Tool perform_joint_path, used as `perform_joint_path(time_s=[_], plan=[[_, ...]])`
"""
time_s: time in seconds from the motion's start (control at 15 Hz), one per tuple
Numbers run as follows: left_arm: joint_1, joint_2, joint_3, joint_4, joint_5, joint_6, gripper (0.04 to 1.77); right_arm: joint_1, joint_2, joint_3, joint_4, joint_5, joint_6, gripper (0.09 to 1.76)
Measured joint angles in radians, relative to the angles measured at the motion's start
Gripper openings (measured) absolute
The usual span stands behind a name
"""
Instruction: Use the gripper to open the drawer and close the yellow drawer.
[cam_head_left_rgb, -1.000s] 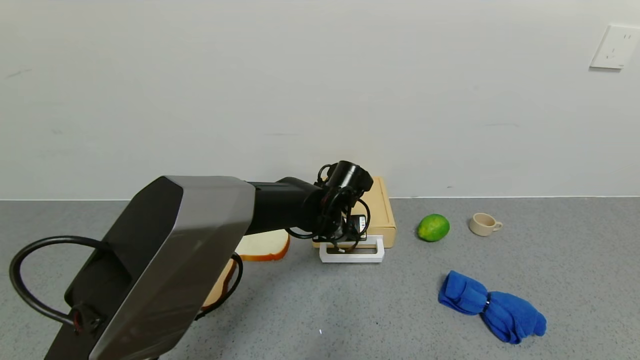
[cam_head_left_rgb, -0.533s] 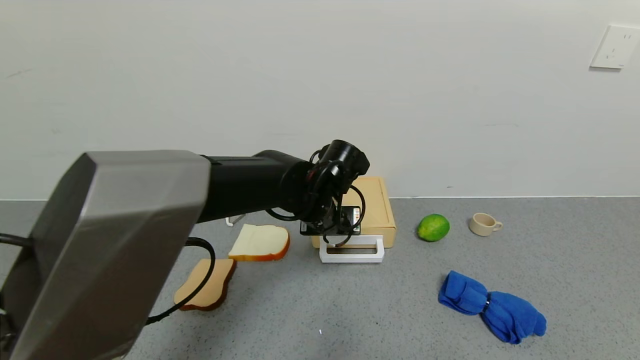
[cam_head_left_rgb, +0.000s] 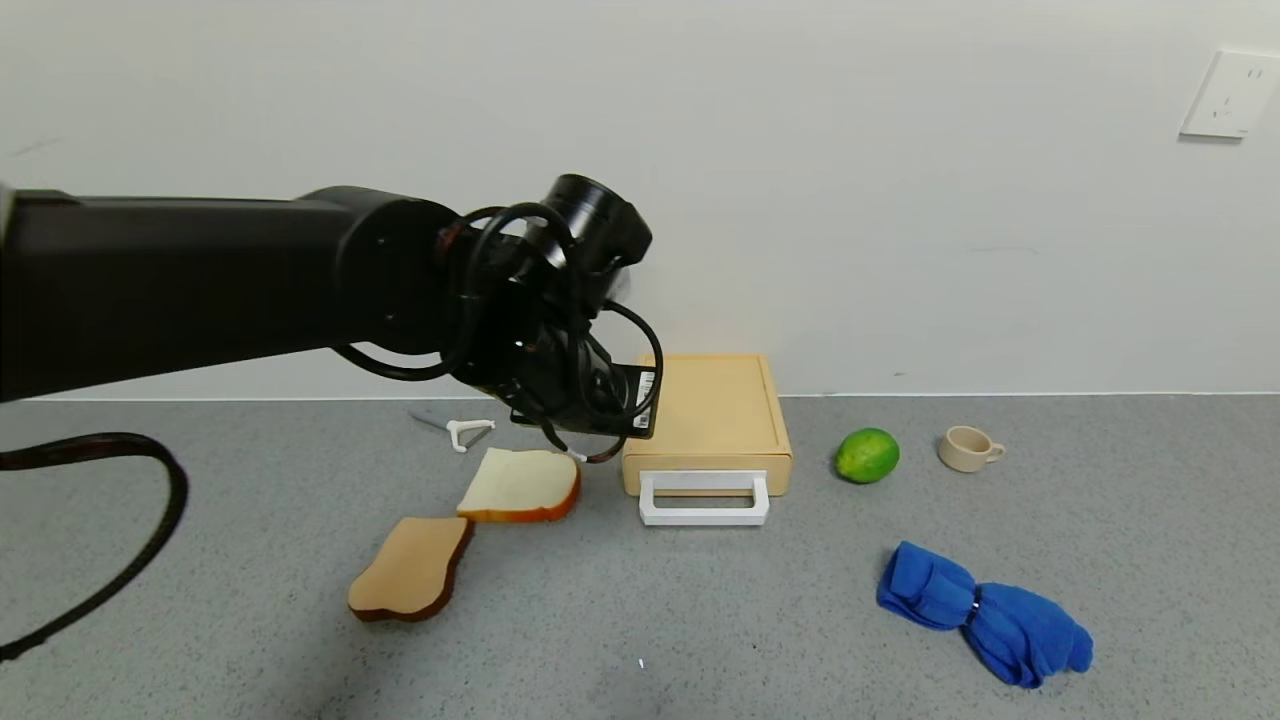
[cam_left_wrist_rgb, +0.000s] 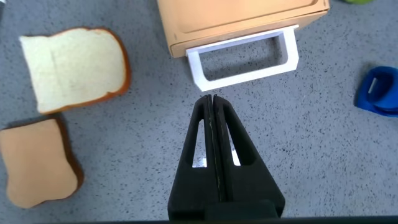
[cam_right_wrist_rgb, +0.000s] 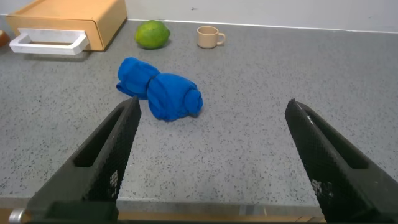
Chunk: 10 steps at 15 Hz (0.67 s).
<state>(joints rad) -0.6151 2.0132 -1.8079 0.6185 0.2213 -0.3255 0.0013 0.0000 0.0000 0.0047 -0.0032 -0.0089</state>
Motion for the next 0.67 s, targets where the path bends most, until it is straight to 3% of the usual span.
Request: perform_joint_path(time_s=[0.2, 0.53, 0.6, 0.67], plan=[[0.042, -0.139, 0.144, -0.061, -0.078, 0.070, 0.11, 0.000, 0.000, 0.000, 0.000, 0.000, 0.000, 1.71], [0.117, -0.360, 0.430, -0.197, -0.256, 0.197, 0.11, 0.000, 0.000, 0.000, 0.000, 0.000, 0.000, 1.71], [0.128, -0.390, 0.476, -0.250, -0.277, 0.208, 0.19, 0.000, 0.000, 0.000, 0.000, 0.000, 0.000, 1.71], [0.137, -0.415, 0.519, -0.300, -0.293, 0.215, 0.38, 0.000, 0.000, 0.000, 0.000, 0.000, 0.000, 1.71]])
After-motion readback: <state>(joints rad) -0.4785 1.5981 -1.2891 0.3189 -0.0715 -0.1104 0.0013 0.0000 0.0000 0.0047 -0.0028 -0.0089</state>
